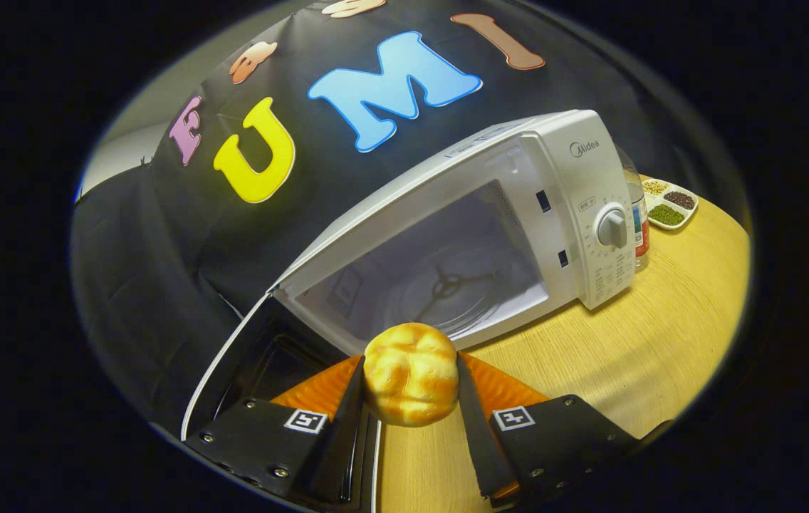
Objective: Open the microwave, put the food inside, and close the microwave door.
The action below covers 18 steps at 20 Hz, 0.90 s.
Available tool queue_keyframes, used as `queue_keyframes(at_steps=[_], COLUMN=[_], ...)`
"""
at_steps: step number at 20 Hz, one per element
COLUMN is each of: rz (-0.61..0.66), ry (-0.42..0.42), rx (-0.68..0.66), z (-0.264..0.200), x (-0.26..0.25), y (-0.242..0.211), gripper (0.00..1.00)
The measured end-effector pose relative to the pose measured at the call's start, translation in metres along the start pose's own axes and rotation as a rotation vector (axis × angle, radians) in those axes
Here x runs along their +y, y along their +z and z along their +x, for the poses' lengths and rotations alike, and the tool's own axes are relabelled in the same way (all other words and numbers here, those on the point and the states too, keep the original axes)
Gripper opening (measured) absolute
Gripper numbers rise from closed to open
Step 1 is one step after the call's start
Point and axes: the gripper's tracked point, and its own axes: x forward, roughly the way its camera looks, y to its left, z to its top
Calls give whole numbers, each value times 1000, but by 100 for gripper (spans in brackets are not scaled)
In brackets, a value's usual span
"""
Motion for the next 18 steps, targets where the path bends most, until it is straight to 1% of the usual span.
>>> queue_keyframes(at_steps=[4,7,18], rz=[40,46,84], ry=[3,3,-54], rx=[-45,-88,-103], z=[27,44,106], x=[-2,-1,-26], y=[5,10,10], gripper=[70,70,70])
